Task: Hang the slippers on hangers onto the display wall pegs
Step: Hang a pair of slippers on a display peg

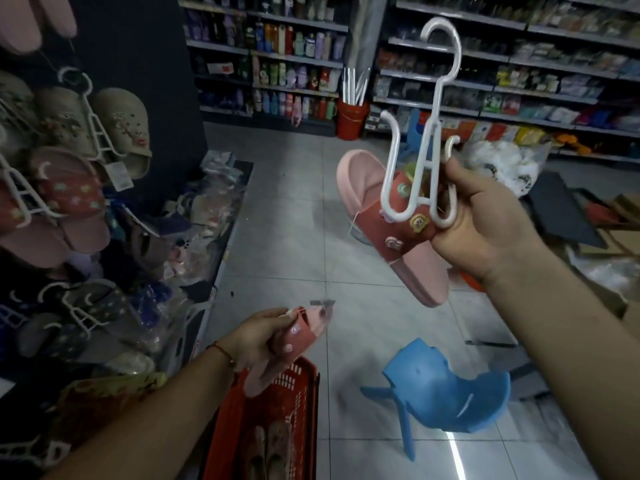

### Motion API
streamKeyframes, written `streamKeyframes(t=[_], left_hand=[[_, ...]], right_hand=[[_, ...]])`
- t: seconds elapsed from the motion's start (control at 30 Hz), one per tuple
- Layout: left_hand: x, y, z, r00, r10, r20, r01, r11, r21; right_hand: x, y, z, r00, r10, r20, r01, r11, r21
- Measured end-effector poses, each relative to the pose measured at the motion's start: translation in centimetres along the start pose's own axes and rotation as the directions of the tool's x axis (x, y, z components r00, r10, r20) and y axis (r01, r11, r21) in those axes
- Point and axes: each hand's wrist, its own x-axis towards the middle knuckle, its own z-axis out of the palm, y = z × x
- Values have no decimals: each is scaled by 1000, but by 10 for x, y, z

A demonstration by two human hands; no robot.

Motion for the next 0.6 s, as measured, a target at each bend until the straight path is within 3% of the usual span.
streamKeyframes(t=[0.13, 0.23, 0.43, 0.6], left_hand=[[-2, 11, 10, 991, -2, -131, -35, 959, -282], [-13, 22, 19, 991, 10, -130, -70, 882, -465], [-37, 55, 35, 991, 113, -74, -132, 920, -370], [-47, 69, 51, 987, 156, -29, -152, 874, -462]], right_hand=[[1, 28, -16, 993, -19, -118, 23, 999, 36], [-3, 52, -24, 988, -6, -151, 19, 997, 80], [-16, 99, -35, 962, 120, -245, -106, 992, 67], [-27, 129, -41, 928, 234, -289, -218, 972, 89]])
